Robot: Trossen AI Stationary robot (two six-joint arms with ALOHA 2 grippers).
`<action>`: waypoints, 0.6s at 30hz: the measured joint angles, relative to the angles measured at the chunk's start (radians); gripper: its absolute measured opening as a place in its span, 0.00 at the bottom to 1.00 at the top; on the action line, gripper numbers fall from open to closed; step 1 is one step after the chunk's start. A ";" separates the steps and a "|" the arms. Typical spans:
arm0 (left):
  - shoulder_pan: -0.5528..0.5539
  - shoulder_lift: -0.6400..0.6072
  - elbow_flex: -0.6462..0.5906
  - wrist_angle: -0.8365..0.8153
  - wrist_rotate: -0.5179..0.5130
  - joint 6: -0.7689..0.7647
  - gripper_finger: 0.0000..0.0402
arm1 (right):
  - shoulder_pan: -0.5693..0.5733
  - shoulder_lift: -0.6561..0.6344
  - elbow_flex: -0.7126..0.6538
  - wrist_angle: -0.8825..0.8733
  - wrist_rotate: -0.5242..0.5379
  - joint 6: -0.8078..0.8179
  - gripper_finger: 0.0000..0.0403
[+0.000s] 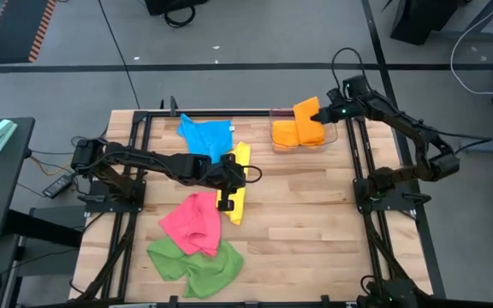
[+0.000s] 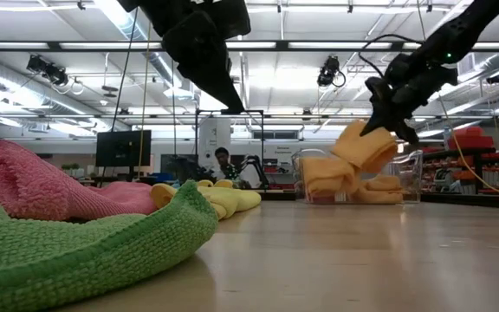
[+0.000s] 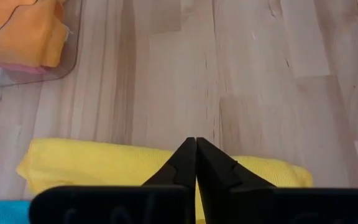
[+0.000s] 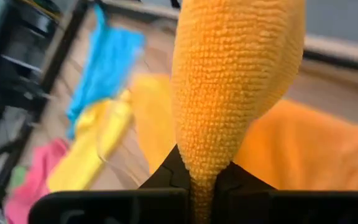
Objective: Fold microfiber towels
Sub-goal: Stack the folded orange microfiber cloth on top of the other folded orange microfiber cloth
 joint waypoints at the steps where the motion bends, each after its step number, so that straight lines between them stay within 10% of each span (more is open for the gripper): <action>1: 0.000 0.000 0.000 0.000 0.000 0.000 0.04 | 0.000 0.004 -0.002 -0.014 0.008 -0.010 0.04; 18: 0.000 0.000 0.000 -0.005 0.000 -0.002 0.05 | 0.062 -0.059 0.039 -0.007 -0.194 -0.005 0.05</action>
